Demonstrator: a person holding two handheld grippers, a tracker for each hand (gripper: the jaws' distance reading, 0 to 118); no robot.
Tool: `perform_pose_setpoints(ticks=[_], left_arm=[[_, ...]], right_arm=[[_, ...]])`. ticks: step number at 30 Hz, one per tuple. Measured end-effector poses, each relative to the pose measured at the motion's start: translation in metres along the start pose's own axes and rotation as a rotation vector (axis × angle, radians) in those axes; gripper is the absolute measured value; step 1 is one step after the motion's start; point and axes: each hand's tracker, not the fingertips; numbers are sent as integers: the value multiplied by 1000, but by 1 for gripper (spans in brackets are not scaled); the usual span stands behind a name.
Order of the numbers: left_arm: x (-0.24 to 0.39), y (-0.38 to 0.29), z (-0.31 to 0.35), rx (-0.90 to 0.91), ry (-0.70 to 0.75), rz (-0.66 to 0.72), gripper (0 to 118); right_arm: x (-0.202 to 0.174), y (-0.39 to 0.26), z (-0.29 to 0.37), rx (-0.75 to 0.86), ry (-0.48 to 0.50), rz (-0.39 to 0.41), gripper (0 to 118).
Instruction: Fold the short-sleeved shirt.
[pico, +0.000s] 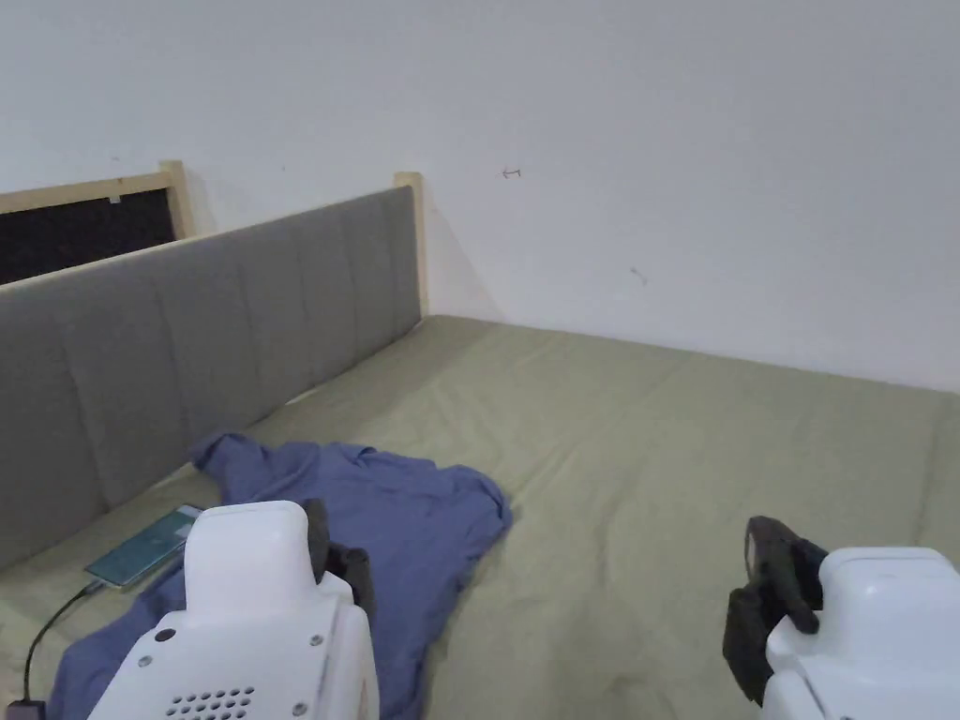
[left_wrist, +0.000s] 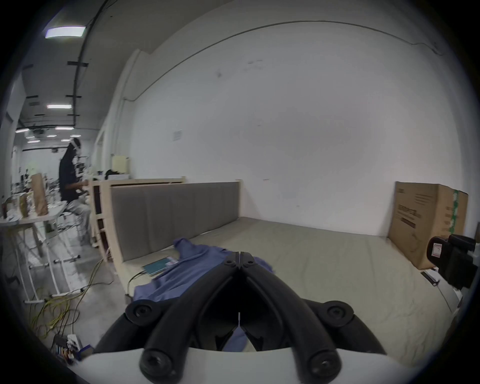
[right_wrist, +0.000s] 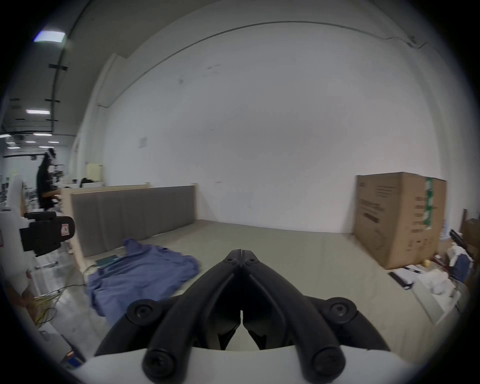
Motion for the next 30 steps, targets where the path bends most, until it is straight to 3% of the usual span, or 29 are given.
perform_pose_setpoints(ticks=[3, 10, 16, 20, 23, 26, 27, 30], left_arm=[[-17, -3, -5, -31, 32, -2, 0], [-25, -11, -52, -145, 42, -28, 0], [-27, -31, -165, -335, -12, 33, 0], [-16, -60, -257, -519, -19, -92, 0], [-11, -92, -316, -642, -40, -91, 0], [-3, -121, -349, -736, -45, -167, 0], [-3, -126, -354, -744, -64, -166, 19], [0, -133, -362, -746, -77, -110, 104]], right_arm=[[-25, -5, -12, -38, 88, 13, 0], [-48, -21, -28, -90, 148, 35, 0], [-41, -36, -45, -151, 144, 8, 0], [-34, -49, -58, -195, 124, 6, 0], [-28, -60, -69, -238, 107, -2, 0], [-20, -71, -79, -281, 90, -5, 0], [-17, -75, -82, -295, 83, -7, 0], [-7, -85, -93, -334, 73, -33, 0]])
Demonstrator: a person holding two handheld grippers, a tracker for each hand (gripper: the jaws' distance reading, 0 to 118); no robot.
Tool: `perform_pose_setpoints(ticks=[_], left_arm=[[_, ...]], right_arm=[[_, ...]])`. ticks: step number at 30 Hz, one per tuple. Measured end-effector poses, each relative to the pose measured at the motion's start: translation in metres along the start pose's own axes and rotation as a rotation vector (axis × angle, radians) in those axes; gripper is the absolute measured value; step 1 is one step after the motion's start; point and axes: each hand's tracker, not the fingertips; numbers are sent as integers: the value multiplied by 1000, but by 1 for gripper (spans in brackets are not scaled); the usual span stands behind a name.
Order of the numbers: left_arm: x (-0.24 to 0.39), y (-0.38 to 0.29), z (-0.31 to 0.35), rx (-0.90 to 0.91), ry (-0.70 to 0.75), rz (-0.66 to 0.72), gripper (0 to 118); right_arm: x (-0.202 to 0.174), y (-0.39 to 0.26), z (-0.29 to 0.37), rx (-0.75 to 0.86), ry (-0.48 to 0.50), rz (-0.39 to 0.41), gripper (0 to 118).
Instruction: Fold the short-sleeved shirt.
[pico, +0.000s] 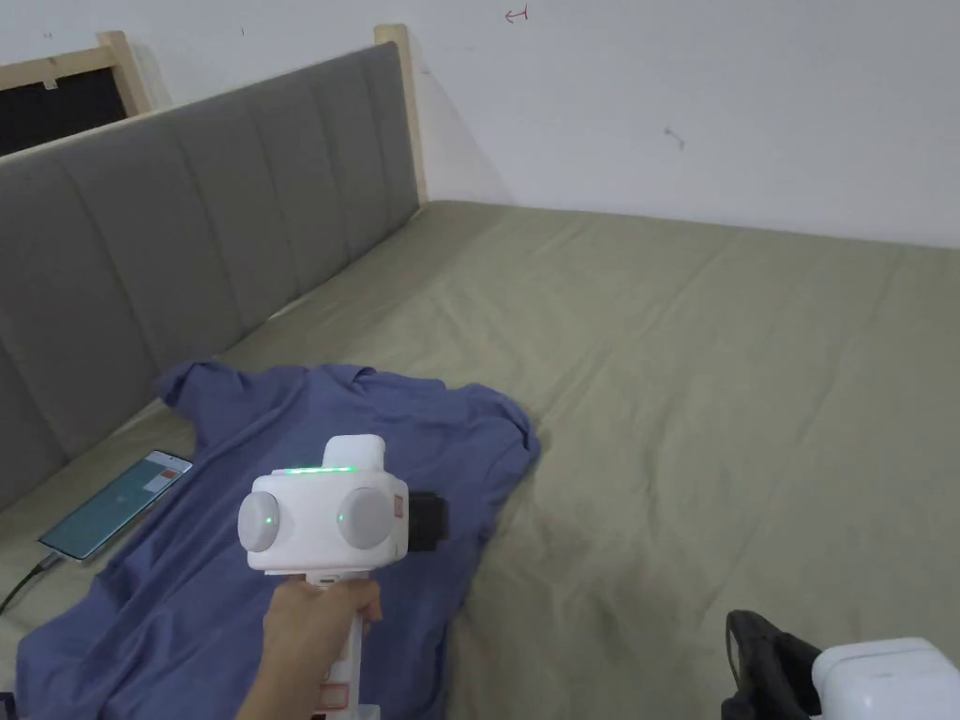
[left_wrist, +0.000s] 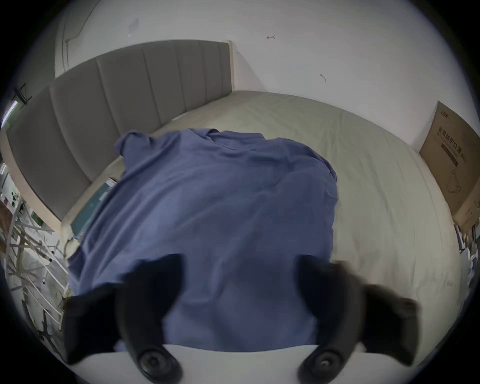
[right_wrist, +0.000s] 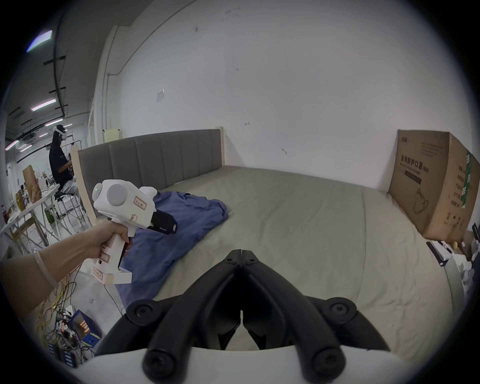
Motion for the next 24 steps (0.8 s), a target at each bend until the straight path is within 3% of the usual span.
perform_pose_setpoints(ticks=[5, 10, 12, 14, 16, 17, 19, 20, 21, 23, 24], left_arm=[[2, 17, -7, 44, -40, 65, 108], [18, 20, -51, -64, 8, -17, 107], [24, 13, -74, -197, 9, -44, 99], [22, 5, -71, -85, 30, 8, 99], [26, 5, -70, -112, 41, 6, 96], [27, 5, -70, -109, 42, -8, 91], [26, 9, -67, -111, 38, -10, 67], [25, 12, -66, -107, 40, -5, 43], [24, 13, -64, -93, 46, 5, 0], [24, 18, -69, -122, 152, 6, 0], [23, 17, -76, -140, 64, 42, 0]], right_arm=[[14, -10, -11, -54, -10, -22, 0], [24, -17, -15, -87, -24, -30, 0], [27, -18, -15, -98, -28, -25, 0], [31, -20, -15, -106, -38, -15, 0], [34, -21, -15, -112, -50, -18, 0], [36, -23, -16, -115, -53, -26, 0], [40, -25, -17, -127, -49, -59, 0], [41, -27, -18, -133, -46, -72, 0], [42, -28, -18, -137, -44, -78, 0], [41, -29, -17, -144, -46, -82, 0], [41, -30, -17, -147, -49, -80, 0]])
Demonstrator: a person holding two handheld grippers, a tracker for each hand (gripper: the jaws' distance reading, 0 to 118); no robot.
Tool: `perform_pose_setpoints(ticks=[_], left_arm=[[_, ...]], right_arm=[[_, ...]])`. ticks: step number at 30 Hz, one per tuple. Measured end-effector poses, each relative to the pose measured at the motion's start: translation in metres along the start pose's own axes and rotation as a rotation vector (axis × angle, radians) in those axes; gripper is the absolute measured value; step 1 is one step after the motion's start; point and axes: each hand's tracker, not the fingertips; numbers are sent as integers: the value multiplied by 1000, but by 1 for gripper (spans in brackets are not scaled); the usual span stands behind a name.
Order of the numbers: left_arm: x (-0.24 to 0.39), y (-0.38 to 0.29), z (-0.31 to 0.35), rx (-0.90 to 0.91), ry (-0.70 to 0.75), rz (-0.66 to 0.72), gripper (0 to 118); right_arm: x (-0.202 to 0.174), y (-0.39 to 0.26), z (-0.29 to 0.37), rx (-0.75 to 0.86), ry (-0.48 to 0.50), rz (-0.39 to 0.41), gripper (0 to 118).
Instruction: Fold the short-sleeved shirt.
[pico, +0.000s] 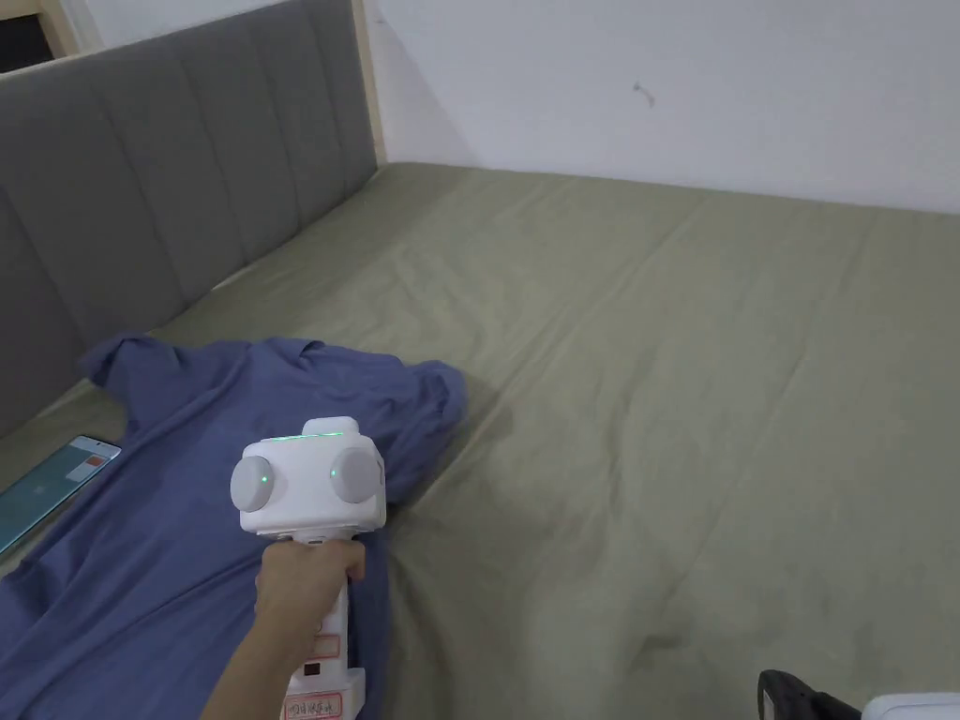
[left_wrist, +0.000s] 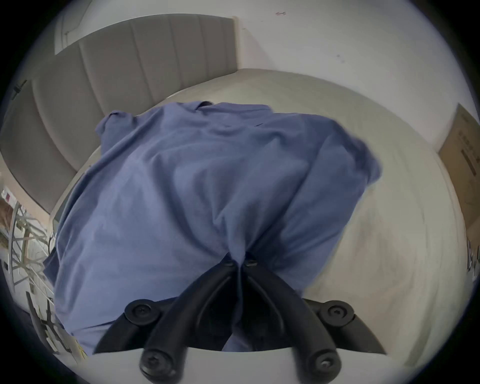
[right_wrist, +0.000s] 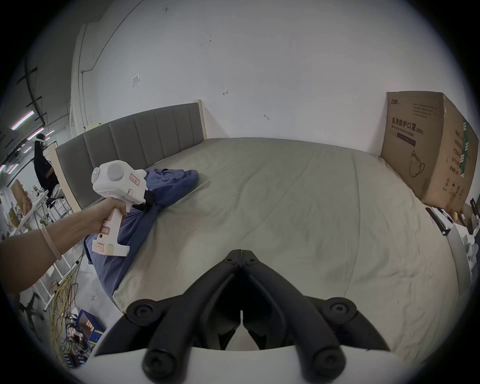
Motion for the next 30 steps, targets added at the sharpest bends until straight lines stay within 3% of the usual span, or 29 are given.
perform_pose_setpoints(ticks=[2, 6, 10, 16, 19, 24, 27, 30], left_arm=[[3, 3, 3, 2, 35, -50, 0], [-4, 8, 11, -10, 11, -18, 0], [-18, 11, 35, -25, -87, 111, 0], [-15, 16, 88, 46, -174, 102, 0], [-10, 23, 124, 64, -301, 170, 0], [53, 29, 201, 177, -443, 8, 0], [115, 25, 242, 195, -586, -69, 0], [195, 1, 280, 207, -682, -231, 0]], right_arm=[[1, -1, 2, -4, -1, 4, 0], [8, 0, 6, -3, -10, -4, 0], [19, 2, 17, 16, -30, -23, 0], [43, 7, 41, 60, -81, -76, 0], [59, 9, 56, 91, -116, -98, 0], [87, 11, 84, 140, -176, -161, 0], [106, 12, 107, 180, -225, -188, 0], [126, 11, 135, 226, -289, -209, 0]])
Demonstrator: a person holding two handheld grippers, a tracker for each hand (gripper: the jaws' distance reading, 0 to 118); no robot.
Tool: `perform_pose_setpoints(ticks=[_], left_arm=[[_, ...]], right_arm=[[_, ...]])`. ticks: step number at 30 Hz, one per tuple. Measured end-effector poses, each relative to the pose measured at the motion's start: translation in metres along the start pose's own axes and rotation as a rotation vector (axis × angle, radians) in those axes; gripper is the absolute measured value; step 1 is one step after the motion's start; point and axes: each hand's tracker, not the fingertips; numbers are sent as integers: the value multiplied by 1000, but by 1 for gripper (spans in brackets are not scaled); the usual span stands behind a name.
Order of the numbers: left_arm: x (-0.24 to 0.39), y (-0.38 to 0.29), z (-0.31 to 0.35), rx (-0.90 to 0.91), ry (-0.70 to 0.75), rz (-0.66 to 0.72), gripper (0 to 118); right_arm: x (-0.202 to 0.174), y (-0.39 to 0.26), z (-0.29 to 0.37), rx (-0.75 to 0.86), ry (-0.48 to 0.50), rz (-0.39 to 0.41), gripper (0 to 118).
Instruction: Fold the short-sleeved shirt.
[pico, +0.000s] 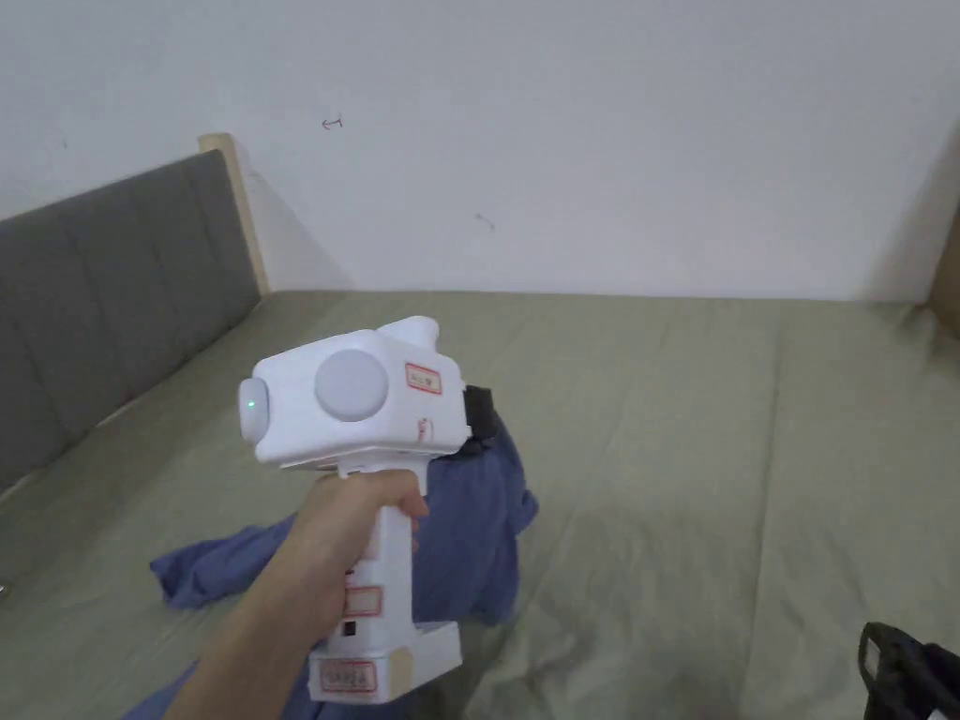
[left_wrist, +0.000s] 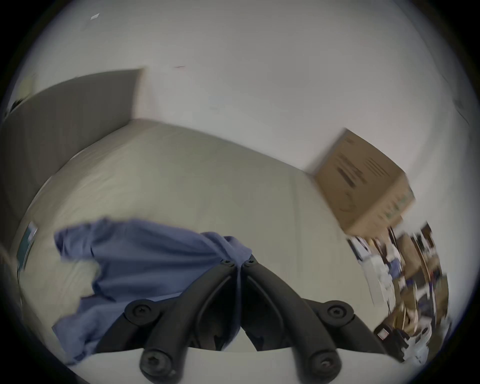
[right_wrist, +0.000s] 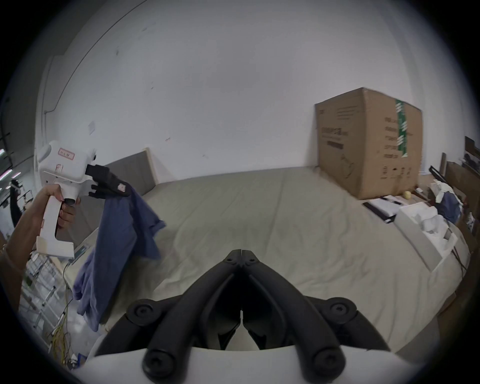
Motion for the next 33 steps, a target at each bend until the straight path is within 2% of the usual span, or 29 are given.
perform_pose_setpoints(ticks=[4, 9, 12, 14, 17, 20, 21, 22, 23, 24, 25, 29, 33], left_arm=[[117, -28, -37, -97, -238, -121, 0], [222, -102, -85, -241, -401, -245, 0], [251, -158, -126, -351, -349, -352, 0], [253, -196, -157, -448, -269, -373, 0], [248, -241, -188, -560, -226, -387, 0], [242, -263, -201, -569, -168, -437, 3], [240, -262, -201, -572, -156, -438, 16], [236, -257, -199, -556, -183, -380, 37], [233, -251, -196, -560, -241, -328, 67], [233, -242, -194, -576, -271, -295, 102], [230, -234, -188, -595, -282, -294, 113], [212, -200, -142, -437, -311, -308, 115], [166, -181, -104, -413, -232, -302, 113]], right_arm=[[39, 10, 30, 55, -106, -29, 0], [88, 10, 61, 80, -222, -82, 0], [109, 2, 72, 61, -267, -102, 0], [116, -3, 76, 39, -291, -109, 0], [124, -10, 74, 12, -299, -118, 0], [127, -14, 69, -8, -297, -119, 0], [127, -14, 68, -12, -294, -118, 0], [127, -14, 65, -15, -288, -116, 0], [126, -14, 63, -19, -283, -112, 0], [124, -13, 61, -22, -279, -107, 0], [121, -12, 59, -23, -273, -102, 0], [108, -7, 48, -28, -239, -86, 0], [86, -5, 34, -45, -187, -51, 0]])
